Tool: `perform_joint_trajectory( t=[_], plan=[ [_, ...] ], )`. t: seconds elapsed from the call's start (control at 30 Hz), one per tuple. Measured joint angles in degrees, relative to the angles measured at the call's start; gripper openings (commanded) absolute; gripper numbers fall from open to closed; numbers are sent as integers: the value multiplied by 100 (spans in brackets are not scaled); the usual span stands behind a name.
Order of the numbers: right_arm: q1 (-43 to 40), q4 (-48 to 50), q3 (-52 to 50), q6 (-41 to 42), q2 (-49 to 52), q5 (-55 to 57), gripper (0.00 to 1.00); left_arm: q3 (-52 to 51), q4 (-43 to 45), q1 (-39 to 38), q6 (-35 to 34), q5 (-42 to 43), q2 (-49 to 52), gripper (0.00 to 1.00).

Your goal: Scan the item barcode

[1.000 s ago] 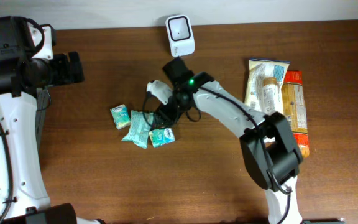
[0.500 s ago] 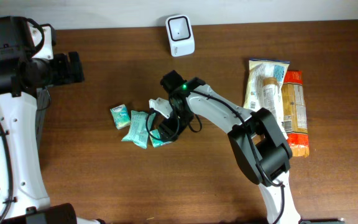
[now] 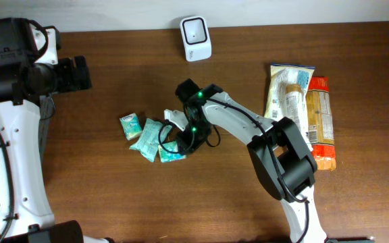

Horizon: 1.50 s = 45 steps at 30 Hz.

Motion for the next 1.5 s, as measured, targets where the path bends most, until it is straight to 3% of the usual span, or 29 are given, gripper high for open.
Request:
perform_joint_trajectory(
  t=[0.23, 0.4, 0.43, 0.47, 0.53, 0.6, 0.73, 0.8, 1.07, 1.23, 1.4, 1.5],
  plan=[
    [-83, 55, 94, 1412, 0, 116, 4, 0, -2, 0, 0, 2, 0, 99],
    [-815, 0, 247, 2806, -76, 162, 4, 0, -2, 0, 0, 2, 0, 99],
    [-944, -42, 254, 2924, -87, 203, 5, 0, -2, 0, 0, 2, 0, 99],
    [-1060, -94, 254, 3027, -98, 262, 16, 0, -2, 0, 0, 2, 0, 99],
    [-1067, -105, 258, 2855, -103, 249, 29, 0, 0, 0, 2, 2, 0, 99],
    [-955, -96, 323, 2378, -105, 190, 33, 0, -2, 0, 0, 0, 0, 99],
    [-577, 35, 376, 1703, -109, 173, 32, 0, -2, 0, 0, 2, 0, 99],
    [-136, 50, 376, 1362, -109, 181, 24, 0, -2, 0, 0, 2, 0, 99],
    [1305, 98, 376, 1069, -109, 549, 21, 0, 0, 0, 0, 2, 0, 99],
    [1550, 426, 376, 1069, -107, 813, 21, 0, 0, 0, 0, 2, 0, 99],
    [1567, 627, 376, 1113, 81, 1165, 11, 0, 0, 0, 0, 2, 0, 99],
    [1370, 743, 376, 1440, 114, 1567, 11, 0, -2, 0, 0, 0, 0, 99]
  ],
)
